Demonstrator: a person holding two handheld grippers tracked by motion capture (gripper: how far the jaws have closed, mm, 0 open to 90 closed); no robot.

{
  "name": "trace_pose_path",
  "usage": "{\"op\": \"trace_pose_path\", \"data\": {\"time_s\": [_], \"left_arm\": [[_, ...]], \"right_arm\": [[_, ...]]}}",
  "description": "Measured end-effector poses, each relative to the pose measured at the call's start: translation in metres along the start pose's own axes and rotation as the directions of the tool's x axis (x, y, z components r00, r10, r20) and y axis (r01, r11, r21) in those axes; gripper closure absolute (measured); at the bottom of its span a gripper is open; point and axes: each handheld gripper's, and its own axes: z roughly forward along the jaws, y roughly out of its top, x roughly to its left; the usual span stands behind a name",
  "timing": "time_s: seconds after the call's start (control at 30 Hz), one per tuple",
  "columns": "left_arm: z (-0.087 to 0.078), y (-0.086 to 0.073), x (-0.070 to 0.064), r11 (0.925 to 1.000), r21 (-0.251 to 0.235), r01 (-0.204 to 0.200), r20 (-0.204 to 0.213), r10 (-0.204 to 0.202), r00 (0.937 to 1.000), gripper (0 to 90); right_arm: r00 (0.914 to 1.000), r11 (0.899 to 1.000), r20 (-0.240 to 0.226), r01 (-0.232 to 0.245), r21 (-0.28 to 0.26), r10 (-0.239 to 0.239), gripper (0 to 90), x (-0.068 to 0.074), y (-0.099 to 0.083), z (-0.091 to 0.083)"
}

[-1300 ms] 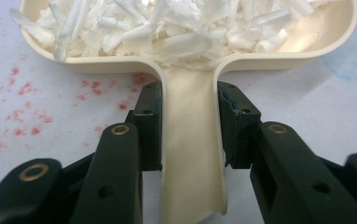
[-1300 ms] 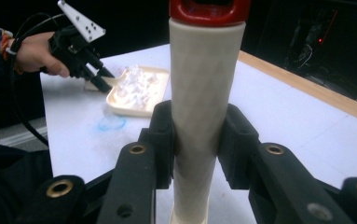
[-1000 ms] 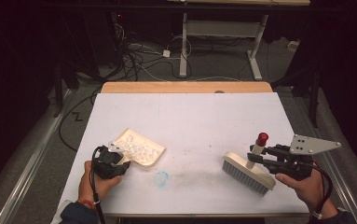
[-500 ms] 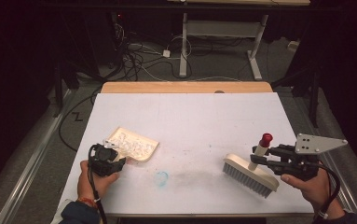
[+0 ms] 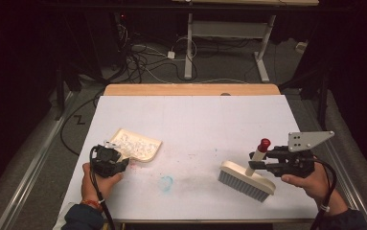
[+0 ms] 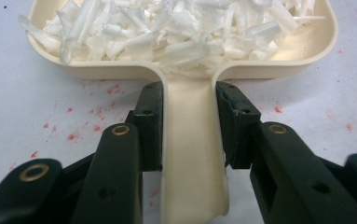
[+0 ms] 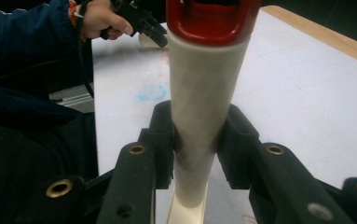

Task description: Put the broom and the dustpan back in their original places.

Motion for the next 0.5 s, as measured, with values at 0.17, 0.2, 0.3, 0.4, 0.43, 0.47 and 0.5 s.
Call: {"op": "trace_pose_path", "data": {"time_s": [0.17, 0.2, 0.3, 0.4, 0.43, 0.47, 0.5], "left_arm": [[0.003, -0.002, -0.002, 1.0, 0.007, 0.003, 0.0, -0.003, 1.0, 62.5], [0.003, -0.002, -0.003, 1.0, 0.004, 0.005, 0.007, -0.005, 1.0, 61.9], [0.002, -0.002, -0.003, 1.0, -0.004, 0.001, 0.004, -0.001, 1.0, 61.6], [0.002, -0.003, -0.004, 1.0, -0.005, 0.001, 0.005, -0.001, 1.0, 61.9], [0.002, -0.004, -0.004, 1.0, -0.006, 0.007, 0.007, -0.007, 1.0, 61.9], [0.001, -0.004, -0.004, 1.0, -0.006, 0.004, 0.006, -0.004, 1.0, 62.3], [0.001, -0.003, -0.004, 1.0, -0.005, 0.005, 0.01, -0.005, 0.9999, 62.3]], "right_arm": [[0.9979, 0.999, 0.06, 0.022, 0.035, -0.024, 66.8, -0.008, 0.006, 0.003], [0.9969, 0.999, 0.071, 0.03, 0.04, -0.033, 65.9, -0.009, 0.007, 0.004], [0.9934, 0.998, 0.109, 0.032, 0.058, -0.038, 64.7, -0.013, 0.011, 0.008], [0.9885, 0.998, 0.149, 0.017, 0.068, -0.027, 63.0, -0.017, 0.012, 0.012], [0.986, 0.998, 0.165, 0.013, 0.065, -0.024, 62.3, -0.018, 0.013, 0.013], [0.9828, 0.998, 0.184, 0.004, 0.062, -0.015, 62.3, -0.019, 0.013, 0.013], [0.9811, 0.998, 0.194, -0.008, 0.059, -0.004, 62.0, -0.021, 0.013, 0.013]]}}
